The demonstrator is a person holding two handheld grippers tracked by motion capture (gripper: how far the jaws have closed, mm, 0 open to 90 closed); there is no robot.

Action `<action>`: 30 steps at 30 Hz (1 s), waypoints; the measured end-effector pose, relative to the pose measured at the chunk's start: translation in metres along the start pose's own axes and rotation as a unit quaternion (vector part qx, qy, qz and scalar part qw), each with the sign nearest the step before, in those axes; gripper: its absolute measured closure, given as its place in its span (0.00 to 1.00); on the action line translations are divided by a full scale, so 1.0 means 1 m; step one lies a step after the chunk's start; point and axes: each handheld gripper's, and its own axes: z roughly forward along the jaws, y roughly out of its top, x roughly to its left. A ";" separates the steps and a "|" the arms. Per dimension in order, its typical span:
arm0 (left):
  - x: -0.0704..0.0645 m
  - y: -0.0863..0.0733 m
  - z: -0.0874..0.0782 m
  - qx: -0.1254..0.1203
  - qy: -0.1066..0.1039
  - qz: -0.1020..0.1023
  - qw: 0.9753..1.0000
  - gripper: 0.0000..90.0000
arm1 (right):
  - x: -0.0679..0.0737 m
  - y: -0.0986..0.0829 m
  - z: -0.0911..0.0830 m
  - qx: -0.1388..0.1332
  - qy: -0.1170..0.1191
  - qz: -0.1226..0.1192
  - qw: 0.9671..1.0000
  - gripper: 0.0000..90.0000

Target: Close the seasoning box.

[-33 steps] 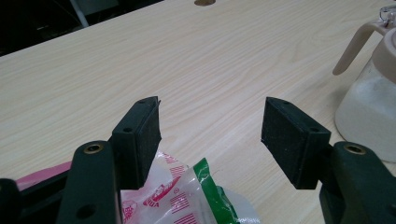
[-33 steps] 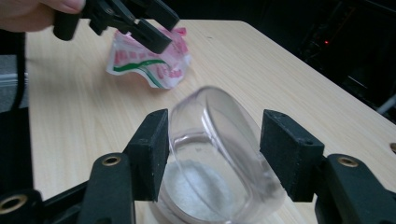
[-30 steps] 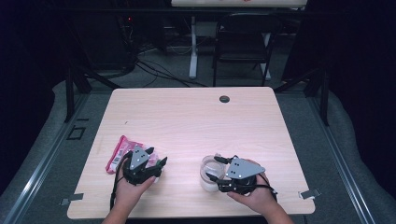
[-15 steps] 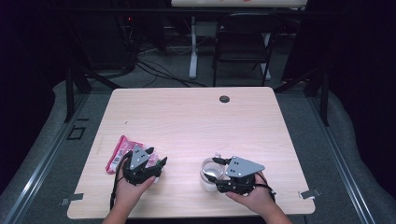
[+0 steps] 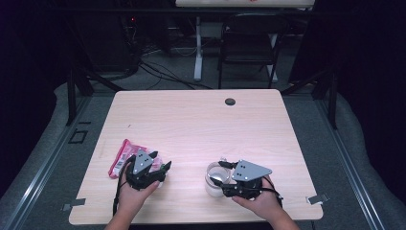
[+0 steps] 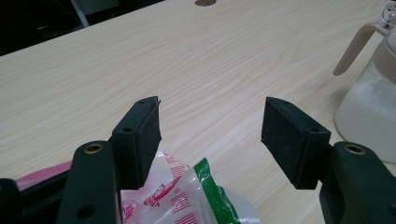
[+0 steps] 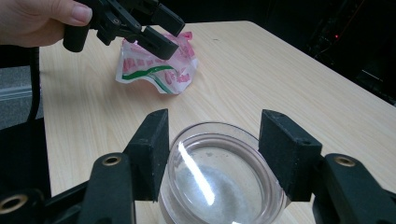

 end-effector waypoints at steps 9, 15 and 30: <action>0.001 0.000 0.000 0.001 0.000 -0.001 1.000 0.42 | -0.008 0.000 -0.006 -0.008 -0.013 0.016 1.000 0.48; 0.002 0.000 -0.001 -0.002 0.003 -0.004 1.000 0.42 | -0.018 -0.002 -0.012 -0.013 -0.033 0.034 0.999 0.48; 0.005 0.000 -0.003 -0.003 0.006 -0.008 1.000 0.42 | -0.050 -0.016 -0.027 -0.012 -0.083 0.084 0.993 0.48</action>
